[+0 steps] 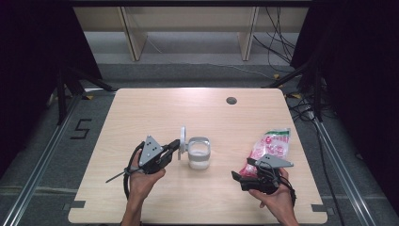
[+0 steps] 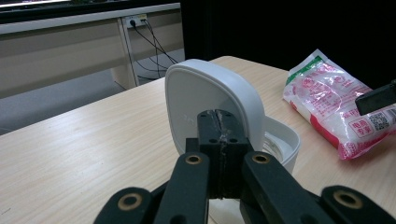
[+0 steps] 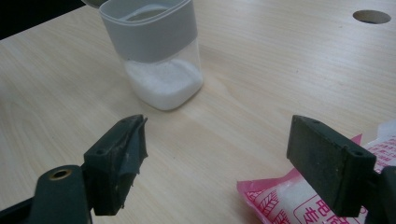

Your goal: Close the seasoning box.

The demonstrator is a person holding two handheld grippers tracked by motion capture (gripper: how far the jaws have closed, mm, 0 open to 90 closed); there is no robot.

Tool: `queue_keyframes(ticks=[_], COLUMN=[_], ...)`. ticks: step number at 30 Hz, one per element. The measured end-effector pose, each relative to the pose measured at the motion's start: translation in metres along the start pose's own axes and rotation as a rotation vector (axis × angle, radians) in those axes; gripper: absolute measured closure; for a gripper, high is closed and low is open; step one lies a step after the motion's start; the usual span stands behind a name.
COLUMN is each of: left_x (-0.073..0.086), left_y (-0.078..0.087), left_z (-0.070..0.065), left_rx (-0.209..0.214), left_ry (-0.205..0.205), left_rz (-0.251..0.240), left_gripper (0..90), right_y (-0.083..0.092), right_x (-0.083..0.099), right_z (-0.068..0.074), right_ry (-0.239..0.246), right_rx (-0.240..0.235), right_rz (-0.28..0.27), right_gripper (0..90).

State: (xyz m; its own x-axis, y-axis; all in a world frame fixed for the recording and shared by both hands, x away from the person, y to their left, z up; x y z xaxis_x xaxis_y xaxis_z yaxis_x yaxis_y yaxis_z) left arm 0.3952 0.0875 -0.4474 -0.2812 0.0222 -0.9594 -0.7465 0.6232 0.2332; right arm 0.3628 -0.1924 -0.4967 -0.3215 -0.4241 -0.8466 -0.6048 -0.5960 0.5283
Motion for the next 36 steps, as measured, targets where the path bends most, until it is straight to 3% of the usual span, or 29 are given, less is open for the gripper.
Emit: queue_keyframes(ticks=[2, 4, 7, 8, 13, 16, 17, 19, 25, 29, 31, 36], left_x=[-0.001, -0.001, -0.001, -0.003, -0.004, -0.004, -0.003, -0.002, -0.001, -0.002, -0.002, 0.0], left_y=[0.0, -0.001, -0.001, -0.003, -0.005, -0.006, -0.007, -0.008, -0.01, -0.007, -0.006, -0.001], left_z=[-0.001, -0.002, -0.004, -0.004, -0.009, -0.012, -0.013, -0.016, -0.021, -0.018, -0.016, -0.011], left_rx=[0.003, 0.004, 0.008, 0.017, 0.026, 0.032, 0.034, 0.039, 0.054, 0.055, 0.065, 0.064], left_ry=[-0.006, -0.003, -0.01, -0.041, -0.045, -0.054, -0.054, -0.063, -0.058, -0.033, -0.025, 0.001], left_rz=[0.0, -0.004, 0.0, -0.012, -0.012, -0.007, -0.008, 0.001, 0.004, -0.007, -0.014, -0.01], left_gripper=[89.4, 89.4, 89.4, 89.4, 89.4, 89.4, 89.4, 89.4, 89.3, 88.2, 85.4, 75.4], right_y=[0.0, 0.001, 0.0, 0.0, 0.0, 0.0, 0.0, 0.0, 0.0, -0.001, -0.001, -0.001], right_x=[0.0, 0.0, 0.0, 0.0, -0.001, 0.0, 0.0, 0.0, 0.0, -0.001, -0.001, -0.001], right_z=[0.002, -0.001, 0.0, -0.001, 0.0, -0.001, 0.002, 0.003, 0.003, 0.004, 0.001, 0.001], right_ry=[-0.013, 0.027, 0.012, 0.024, 0.01, 0.028, -0.008, -0.014, -0.015, -0.032, -0.011, -0.012], right_rx=[-0.002, 0.008, 0.002, 0.01, 0.008, 0.006, -0.009, -0.008, -0.007, -0.002, -0.002, -0.003], right_rz=[0.001, -0.001, -0.006, -0.007, -0.016, -0.01, -0.006, -0.009, -0.011, -0.028, -0.023, -0.027], right_gripper=[20.6, 20.7, 20.6, 20.6, 20.6, 20.6, 20.6, 20.6, 20.6, 20.6, 20.6, 20.6])
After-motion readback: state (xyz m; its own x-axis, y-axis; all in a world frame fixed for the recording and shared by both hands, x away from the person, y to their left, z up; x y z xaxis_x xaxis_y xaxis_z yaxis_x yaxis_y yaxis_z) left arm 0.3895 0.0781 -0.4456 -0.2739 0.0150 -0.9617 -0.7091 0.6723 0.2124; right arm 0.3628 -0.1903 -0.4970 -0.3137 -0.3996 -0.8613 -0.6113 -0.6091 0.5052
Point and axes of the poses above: each handheld gripper's, and its own axes: y roughly backward along the jaws, x roughly out of its underside, z roughly to its left, the point moved 6 cm from there along -y, roughly forward along the jaws, and after that the axes turned 11 degrees about y, right-handed, at the moved point
